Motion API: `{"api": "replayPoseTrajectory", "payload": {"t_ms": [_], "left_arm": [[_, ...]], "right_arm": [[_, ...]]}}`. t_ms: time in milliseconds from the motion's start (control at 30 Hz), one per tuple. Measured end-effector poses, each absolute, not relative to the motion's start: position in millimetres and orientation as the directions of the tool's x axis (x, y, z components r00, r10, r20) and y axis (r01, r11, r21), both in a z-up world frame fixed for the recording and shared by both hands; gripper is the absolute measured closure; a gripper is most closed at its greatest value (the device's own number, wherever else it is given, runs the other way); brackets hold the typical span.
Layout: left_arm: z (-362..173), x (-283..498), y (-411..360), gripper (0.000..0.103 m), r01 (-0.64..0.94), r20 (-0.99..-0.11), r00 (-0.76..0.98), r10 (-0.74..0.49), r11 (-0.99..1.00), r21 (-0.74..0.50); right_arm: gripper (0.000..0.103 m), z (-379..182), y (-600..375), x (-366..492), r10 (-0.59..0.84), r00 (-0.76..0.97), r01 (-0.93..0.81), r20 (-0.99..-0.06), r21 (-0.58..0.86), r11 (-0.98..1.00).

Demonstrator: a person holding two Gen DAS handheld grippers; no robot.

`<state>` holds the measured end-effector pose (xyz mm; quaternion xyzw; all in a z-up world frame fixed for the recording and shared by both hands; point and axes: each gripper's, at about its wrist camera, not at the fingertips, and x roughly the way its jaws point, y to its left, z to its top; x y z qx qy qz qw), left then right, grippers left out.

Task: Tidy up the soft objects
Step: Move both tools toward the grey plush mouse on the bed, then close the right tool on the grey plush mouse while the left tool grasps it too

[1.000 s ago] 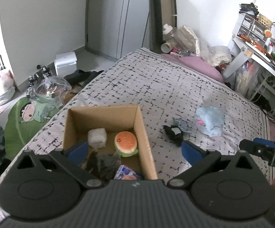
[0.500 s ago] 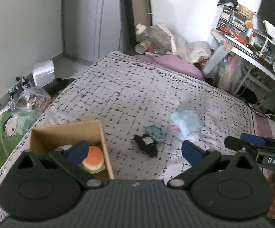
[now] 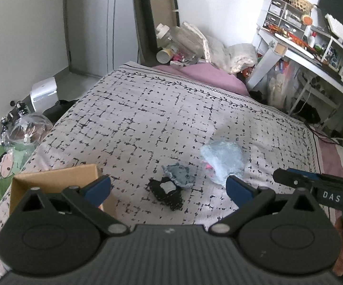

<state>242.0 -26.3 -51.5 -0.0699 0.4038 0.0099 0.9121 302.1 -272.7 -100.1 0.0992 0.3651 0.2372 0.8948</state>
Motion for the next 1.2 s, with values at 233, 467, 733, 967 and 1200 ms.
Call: {"api": "replayPoseTrajectory", "payload": {"t_ms": [233, 467, 733, 967, 1200], "left_arm": [[-56.6, 264.8, -37.1, 0.003, -0.069, -0.747, 0.664, -0.037, 0.992, -0.11], [-62.3, 285.3, -46.9, 0.006, -0.057, -0.753, 0.657, -0.031, 0.994, -0.09], [-80.8, 312.3, -58.6, 0.01, -0.044, -0.768, 0.64, -0.019, 0.997, -0.062], [-97.0, 333.7, -66.4, 0.013, -0.092, -0.792, 0.611, 0.005, 0.994, -0.065], [-103.7, 342.6, -71.1, 0.013, -0.11, -0.813, 0.582, -0.01, 0.99, -0.091]], "right_arm": [[0.075, -110.5, -282.1, 326.3, 0.473, 0.633, -0.311, -0.613, 0.359, 0.88], [0.076, -126.3, -288.5, 350.9, 0.467, 0.637, -0.288, -0.613, 0.373, 0.882], [0.076, -159.0, -291.9, 366.6, 0.473, 0.642, -0.284, -0.604, 0.385, 0.878], [0.075, -177.0, -295.6, 391.1, 0.497, 0.618, -0.254, -0.609, 0.444, 0.859], [0.074, -195.3, -290.8, 406.8, 0.502, 0.59, -0.249, -0.632, 0.449, 0.858]]}}
